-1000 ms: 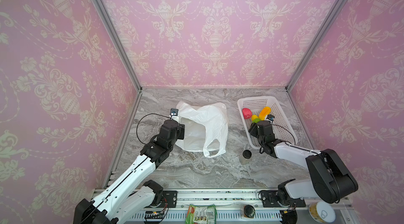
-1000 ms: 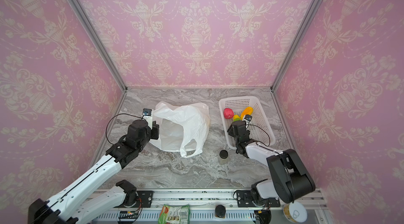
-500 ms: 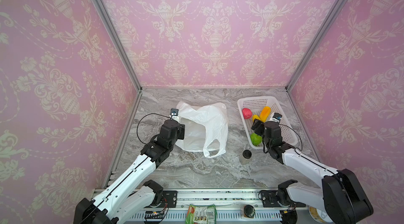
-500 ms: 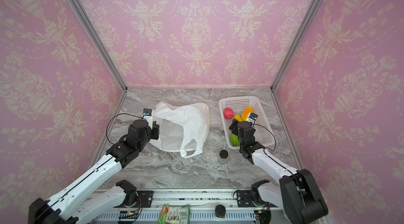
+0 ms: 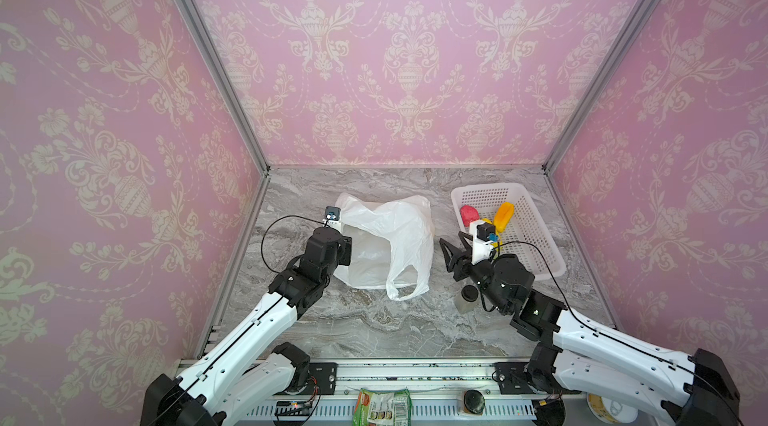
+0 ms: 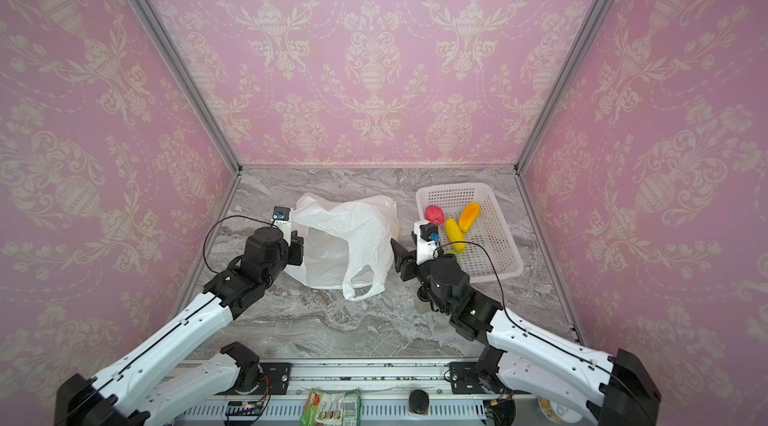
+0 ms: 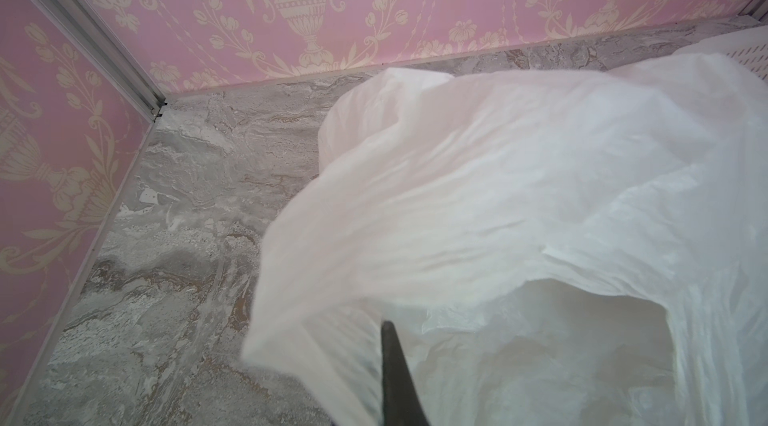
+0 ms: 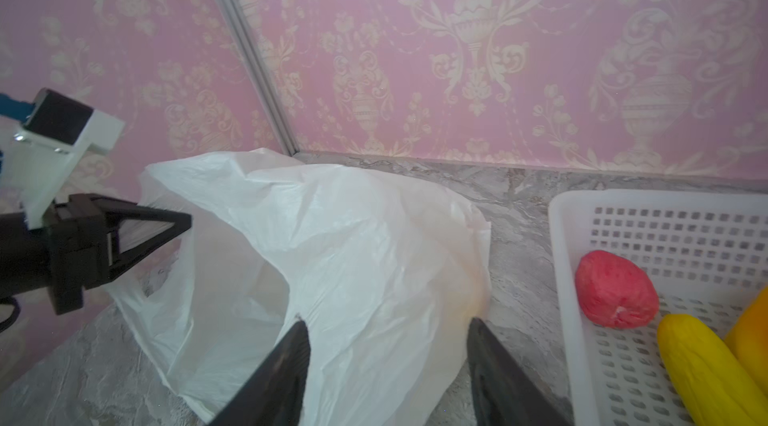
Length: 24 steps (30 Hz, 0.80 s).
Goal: Untie the knot of the plastic bag and take out the fruit
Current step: 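Move the open right gripper back to the bag mouth beside the left gripper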
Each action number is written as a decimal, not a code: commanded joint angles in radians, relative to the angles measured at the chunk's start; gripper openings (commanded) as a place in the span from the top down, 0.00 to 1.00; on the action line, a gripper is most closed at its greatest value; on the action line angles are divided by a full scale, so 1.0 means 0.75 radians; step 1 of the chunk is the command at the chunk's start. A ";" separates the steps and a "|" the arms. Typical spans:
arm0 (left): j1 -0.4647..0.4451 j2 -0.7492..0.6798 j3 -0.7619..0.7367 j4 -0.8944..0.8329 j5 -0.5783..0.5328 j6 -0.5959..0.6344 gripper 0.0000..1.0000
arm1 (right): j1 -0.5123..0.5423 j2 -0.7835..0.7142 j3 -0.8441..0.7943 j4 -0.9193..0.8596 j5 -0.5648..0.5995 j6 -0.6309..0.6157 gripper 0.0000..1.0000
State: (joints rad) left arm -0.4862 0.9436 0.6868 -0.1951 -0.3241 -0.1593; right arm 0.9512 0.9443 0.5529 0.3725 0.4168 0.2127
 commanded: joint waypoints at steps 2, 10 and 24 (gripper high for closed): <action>0.012 -0.009 0.004 0.004 0.009 -0.014 1.00 | 0.250 0.234 0.151 0.150 0.025 -0.286 0.39; 0.012 -0.019 -0.002 0.007 0.017 -0.014 1.00 | 0.391 0.610 0.268 0.384 -0.008 -0.219 0.46; 0.014 -0.034 -0.010 0.013 0.022 -0.016 1.00 | 0.289 1.060 0.470 0.311 0.114 0.084 0.54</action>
State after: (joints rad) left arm -0.4862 0.9302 0.6868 -0.1951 -0.3233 -0.1593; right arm 1.2034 1.7153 0.8375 0.6693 0.4728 0.1745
